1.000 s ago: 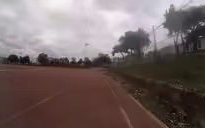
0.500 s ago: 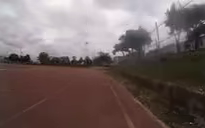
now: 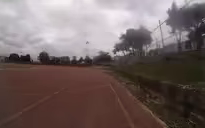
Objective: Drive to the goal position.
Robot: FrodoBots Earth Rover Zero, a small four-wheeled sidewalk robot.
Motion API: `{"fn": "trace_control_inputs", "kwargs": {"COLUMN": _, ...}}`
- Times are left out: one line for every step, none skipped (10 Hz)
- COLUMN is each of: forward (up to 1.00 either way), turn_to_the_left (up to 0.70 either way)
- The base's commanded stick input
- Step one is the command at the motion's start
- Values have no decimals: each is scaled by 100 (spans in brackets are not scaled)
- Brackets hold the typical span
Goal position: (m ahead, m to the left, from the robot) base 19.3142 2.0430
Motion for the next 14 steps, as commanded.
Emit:
{"fn": "trace_control_inputs", "kwargs": {"forward": 70, "turn_to_the_left": -1}}
{"fn": "trace_control_inputs", "kwargs": {"forward": 70, "turn_to_the_left": -7}}
{"fn": "trace_control_inputs", "kwargs": {"forward": 70, "turn_to_the_left": 0}}
{"fn": "trace_control_inputs", "kwargs": {"forward": 70, "turn_to_the_left": 0}}
{"fn": "trace_control_inputs", "kwargs": {"forward": 70, "turn_to_the_left": 0}}
{"fn": "trace_control_inputs", "kwargs": {"forward": 70, "turn_to_the_left": 0}}
{"fn": "trace_control_inputs", "kwargs": {"forward": 70, "turn_to_the_left": 0}}
{"fn": "trace_control_inputs", "kwargs": {"forward": 70, "turn_to_the_left": 0}}
{"fn": "trace_control_inputs", "kwargs": {"forward": 70, "turn_to_the_left": 0}}
{"fn": "trace_control_inputs", "kwargs": {"forward": 70, "turn_to_the_left": 0}}
{"fn": "trace_control_inputs", "kwargs": {"forward": 70, "turn_to_the_left": 0}}
{"fn": "trace_control_inputs", "kwargs": {"forward": 70, "turn_to_the_left": 0}}
{"fn": "trace_control_inputs", "kwargs": {"forward": 70, "turn_to_the_left": 0}}
{"fn": "trace_control_inputs", "kwargs": {"forward": 70, "turn_to_the_left": 0}}
